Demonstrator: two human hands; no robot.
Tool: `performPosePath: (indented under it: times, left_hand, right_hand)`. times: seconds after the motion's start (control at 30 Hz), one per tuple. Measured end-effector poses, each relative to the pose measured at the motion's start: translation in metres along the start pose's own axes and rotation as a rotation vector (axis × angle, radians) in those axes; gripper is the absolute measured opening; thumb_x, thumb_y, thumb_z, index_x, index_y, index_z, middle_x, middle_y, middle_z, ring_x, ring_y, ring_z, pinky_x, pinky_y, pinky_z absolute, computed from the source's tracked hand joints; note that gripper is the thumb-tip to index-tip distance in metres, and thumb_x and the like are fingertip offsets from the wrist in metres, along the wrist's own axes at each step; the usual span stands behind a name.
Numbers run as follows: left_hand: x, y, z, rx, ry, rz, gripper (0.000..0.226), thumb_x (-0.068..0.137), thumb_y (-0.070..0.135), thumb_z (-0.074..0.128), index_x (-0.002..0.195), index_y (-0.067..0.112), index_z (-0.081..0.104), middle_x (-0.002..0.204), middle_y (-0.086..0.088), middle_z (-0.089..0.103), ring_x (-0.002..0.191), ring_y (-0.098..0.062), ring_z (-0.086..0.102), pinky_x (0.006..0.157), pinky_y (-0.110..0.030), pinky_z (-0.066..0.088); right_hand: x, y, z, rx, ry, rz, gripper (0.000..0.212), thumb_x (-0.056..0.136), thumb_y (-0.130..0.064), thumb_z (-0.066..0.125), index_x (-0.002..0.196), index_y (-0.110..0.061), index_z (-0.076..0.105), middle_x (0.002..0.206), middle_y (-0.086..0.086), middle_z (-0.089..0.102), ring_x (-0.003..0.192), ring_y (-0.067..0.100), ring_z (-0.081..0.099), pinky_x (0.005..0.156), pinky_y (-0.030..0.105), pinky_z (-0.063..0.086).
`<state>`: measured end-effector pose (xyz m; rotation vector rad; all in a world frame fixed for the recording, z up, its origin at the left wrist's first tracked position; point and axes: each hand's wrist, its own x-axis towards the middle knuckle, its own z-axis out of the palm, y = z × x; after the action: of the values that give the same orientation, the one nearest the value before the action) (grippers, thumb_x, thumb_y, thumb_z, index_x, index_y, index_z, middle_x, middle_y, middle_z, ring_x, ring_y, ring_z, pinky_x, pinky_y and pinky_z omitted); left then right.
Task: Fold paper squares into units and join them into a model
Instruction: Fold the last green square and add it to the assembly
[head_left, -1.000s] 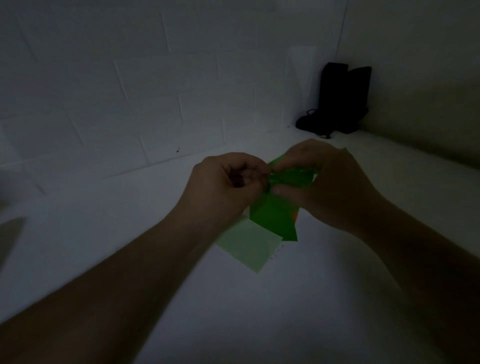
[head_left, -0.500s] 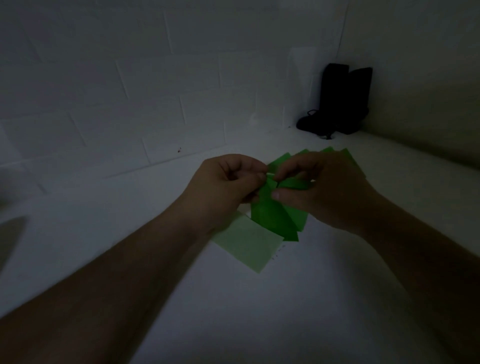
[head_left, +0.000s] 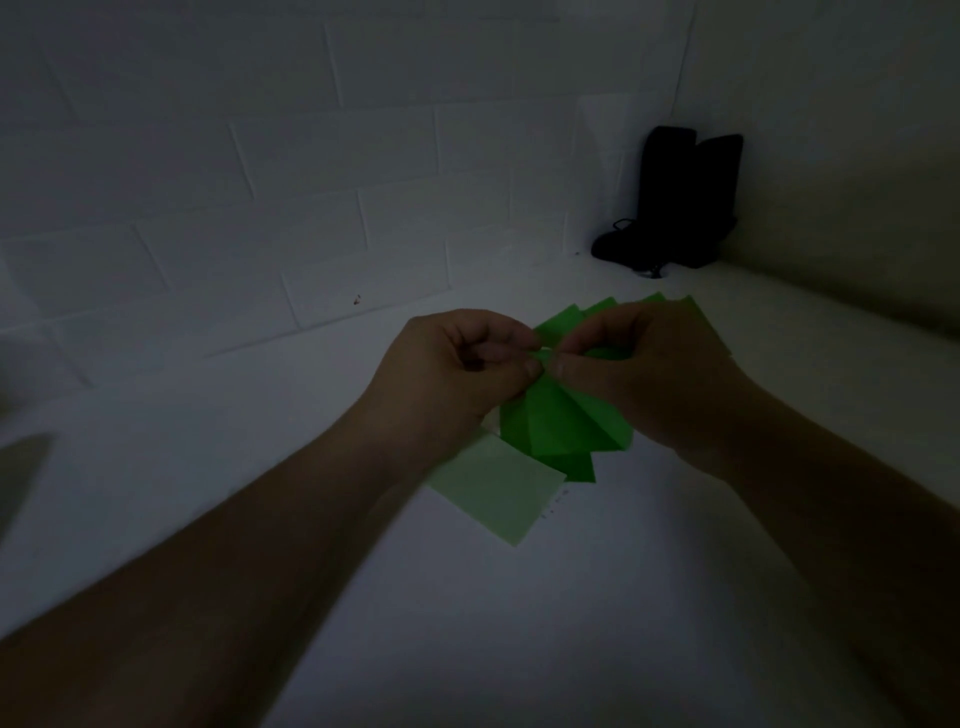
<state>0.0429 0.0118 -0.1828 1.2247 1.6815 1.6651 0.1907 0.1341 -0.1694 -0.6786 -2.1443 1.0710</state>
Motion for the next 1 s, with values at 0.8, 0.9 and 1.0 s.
performPosePath:
  times: [0.8,0.9,1.0]
  left_hand:
    - [0.0010,0.0058,0.0042,-0.066,0.057,-0.083,0.014,0.085,-0.005,0.076,0.086,0.009,0.075,0.076,-0.015,0.073,0.070,-0.025,0.068,0.077,-0.036,0.062]
    - [0.0015,0.0062,0.0044,-0.083,0.059,-0.106,0.015,0.084,-0.006,0.076,0.085,0.009,0.075,0.074,-0.014,0.073,0.067,-0.022,0.068,0.072,-0.032,0.062]
    - [0.0012,0.0063,0.0050,-0.096,0.058,-0.130,0.016,0.084,-0.006,0.076,0.084,0.010,0.076,0.076,-0.015,0.074,0.068,-0.023,0.068,0.071,-0.030,0.062]
  right_hand:
    - [-0.0035,-0.0075,-0.0008,0.224,-0.010,0.039,0.023,0.077,0.002,0.082,0.082,-0.018,0.073,0.073,-0.001,0.075,0.069,0.009,0.071,0.066,0.025,0.061]
    - [-0.0032,-0.0069,-0.0013,0.285,-0.032,0.086,0.025,0.076,0.003,0.082,0.086,-0.018,0.073,0.079,0.003,0.076,0.074,0.017,0.074,0.068,0.033,0.063]
    - [-0.0022,-0.0068,-0.0005,0.318,-0.049,0.123,0.028,0.076,0.005,0.081,0.088,-0.019,0.072,0.079,0.004,0.077,0.075,0.020,0.075,0.069,0.038,0.063]
